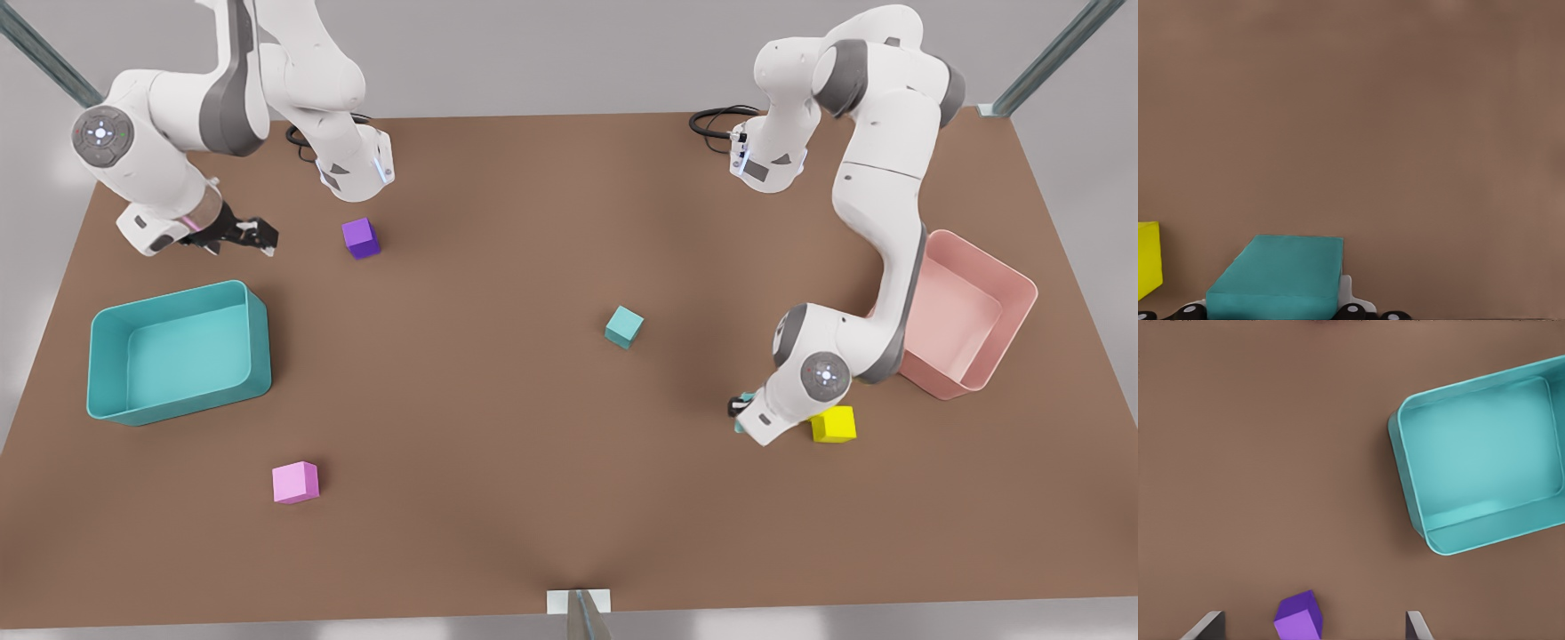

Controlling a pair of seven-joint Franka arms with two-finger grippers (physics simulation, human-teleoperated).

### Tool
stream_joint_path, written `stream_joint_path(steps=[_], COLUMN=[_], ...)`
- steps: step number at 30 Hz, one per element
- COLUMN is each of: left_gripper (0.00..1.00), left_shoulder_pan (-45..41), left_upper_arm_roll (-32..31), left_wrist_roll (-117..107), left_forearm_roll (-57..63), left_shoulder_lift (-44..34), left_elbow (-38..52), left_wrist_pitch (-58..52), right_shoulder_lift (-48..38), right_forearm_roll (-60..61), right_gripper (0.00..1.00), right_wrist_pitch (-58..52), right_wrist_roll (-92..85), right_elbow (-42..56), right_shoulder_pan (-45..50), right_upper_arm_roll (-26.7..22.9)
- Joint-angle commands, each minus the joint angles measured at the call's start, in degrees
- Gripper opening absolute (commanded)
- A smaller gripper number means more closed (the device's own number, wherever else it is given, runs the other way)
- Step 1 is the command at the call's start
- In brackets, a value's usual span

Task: Stack the two blue cubes on top of each other

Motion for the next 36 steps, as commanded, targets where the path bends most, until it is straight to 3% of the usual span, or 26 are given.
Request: stream_joint_path(steps=[1,5,13,15,23,36], left_gripper=[0.69,0.69,0.69,0.69,0.69,0.69], left_shoulder_pan=[-0.1,-9.4,-17.1,-16.7,-18.2,-16.9], left_upper_arm_roll=[-4.4,-6.9,-8.6,-8.6,-8.8,-8.5], left_wrist_roll=[-13.2,-25.3,-34.2,-34.1,-34.7,-34.5], left_forearm_roll=[-0.5,0.2,0.2,0.3,0.3,5.0], left_shoulder_lift=[0.0,-1.5,-6.2,-9.3,-12.7,-8.7], left_elbow=[3.7,2.8,-3.8,-12.1,-17.4,-17.6], left_wrist_pitch=[-11.9,-13.6,-10.1,-2.6,-2.6,3.5], right_shoulder_lift=[0.2,1.1,1.4,1.4,1.4,1.5], right_forearm_roll=[0.0,0.0,0.0,0.0,0.0,0.0], right_gripper=[1.00,1.00,1.00,1.00,1.00,1.00], right_wrist_pitch=[1.7,1.0,0.7,0.7,0.7,0.7], right_wrist_roll=[3.4,3.4,3.4,3.4,3.4,3.4], right_elbow=[0.5,1.0,1.3,1.3,1.3,1.3], right_shoulder_pan=[-0.3,0.2,0.1,0.1,0.0,0.1], right_upper_arm_roll=[0.1,0.1,0.2,0.2,0.2,0.2])
